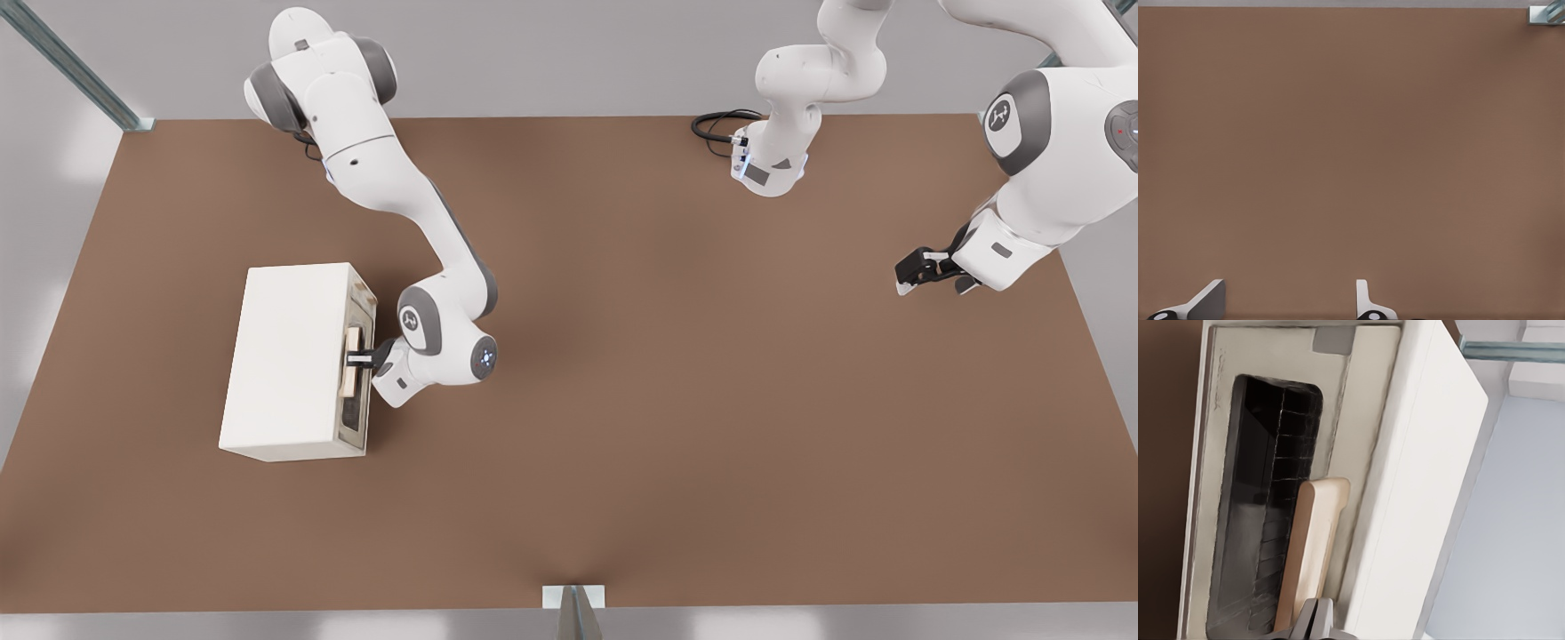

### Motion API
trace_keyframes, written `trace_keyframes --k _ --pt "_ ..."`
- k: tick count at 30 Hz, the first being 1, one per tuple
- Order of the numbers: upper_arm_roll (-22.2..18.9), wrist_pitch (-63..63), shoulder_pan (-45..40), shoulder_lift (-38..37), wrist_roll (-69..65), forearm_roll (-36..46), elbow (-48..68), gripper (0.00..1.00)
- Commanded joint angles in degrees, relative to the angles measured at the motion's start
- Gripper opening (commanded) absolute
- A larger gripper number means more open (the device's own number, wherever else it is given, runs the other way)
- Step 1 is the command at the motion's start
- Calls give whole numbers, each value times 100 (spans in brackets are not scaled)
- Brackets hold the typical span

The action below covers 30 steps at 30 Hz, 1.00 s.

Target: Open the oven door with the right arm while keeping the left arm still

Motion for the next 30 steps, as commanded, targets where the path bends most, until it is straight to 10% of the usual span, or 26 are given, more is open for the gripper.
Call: trace_keyframes --k 1,17,24,25,26,30 --pt "-2 12 0 0 439 -1 2 0" --pt "138 -207 571 35 615 96 450 0" --pt "349 -366 -861 -1758 -1775 3057 934 0" --pt "349 -366 -1081 -1995 -1889 3312 934 23" --pt "349 -296 -1230 -2302 -2215 3611 881 100" --pt "68 39 -1398 -2461 -2232 3787 951 100"
